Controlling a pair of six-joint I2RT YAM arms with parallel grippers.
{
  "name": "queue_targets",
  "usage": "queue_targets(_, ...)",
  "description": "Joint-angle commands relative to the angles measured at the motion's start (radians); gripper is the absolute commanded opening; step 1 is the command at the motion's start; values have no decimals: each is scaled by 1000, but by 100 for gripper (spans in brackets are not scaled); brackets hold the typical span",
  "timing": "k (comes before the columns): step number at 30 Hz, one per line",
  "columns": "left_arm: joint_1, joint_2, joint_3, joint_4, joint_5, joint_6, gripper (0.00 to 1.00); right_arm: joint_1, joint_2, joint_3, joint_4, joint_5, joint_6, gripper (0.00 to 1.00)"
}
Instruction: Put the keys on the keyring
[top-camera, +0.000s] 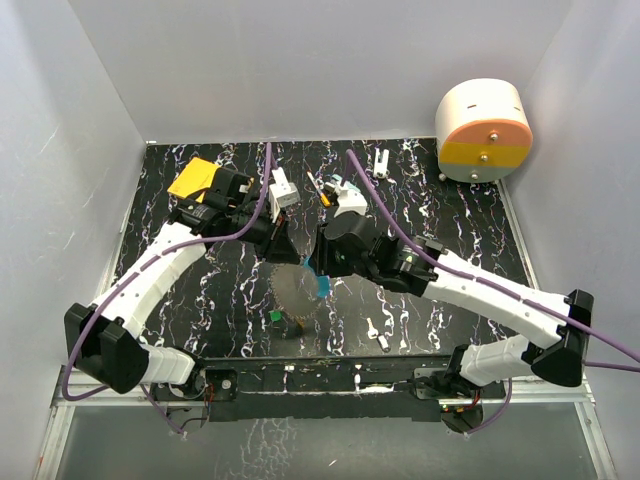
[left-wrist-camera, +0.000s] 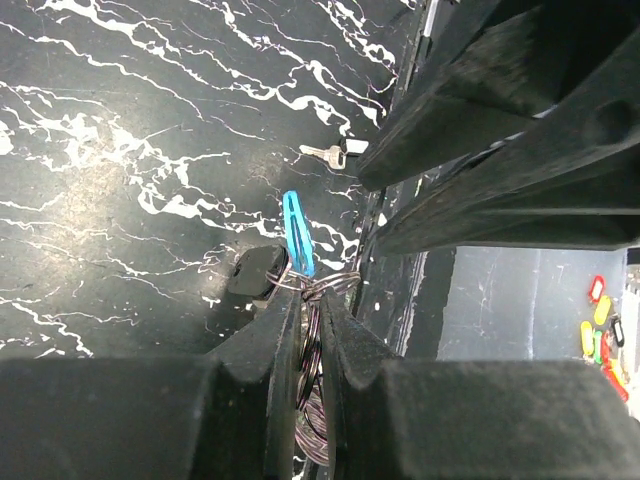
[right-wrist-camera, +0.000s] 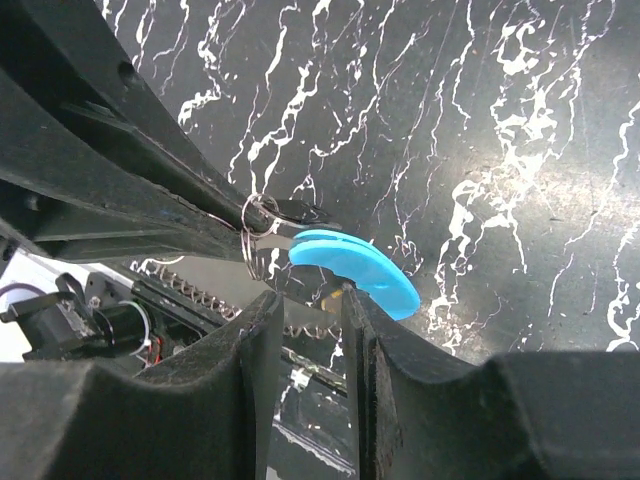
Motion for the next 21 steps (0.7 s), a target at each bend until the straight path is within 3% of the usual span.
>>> queue_targets(1, -6, -5, 65, -68, 40, 92, 0, -21, -8, 46, 76, -94, -44, 34)
queue_targets(11, -13, -2, 77, -118, 38, 189, 0, -60, 39, 80, 82, -269, -68, 36)
queue_targets(21, -25, -3, 97, -154, 42, 225, 0, -88, 107, 114, 55, -337, -71, 35)
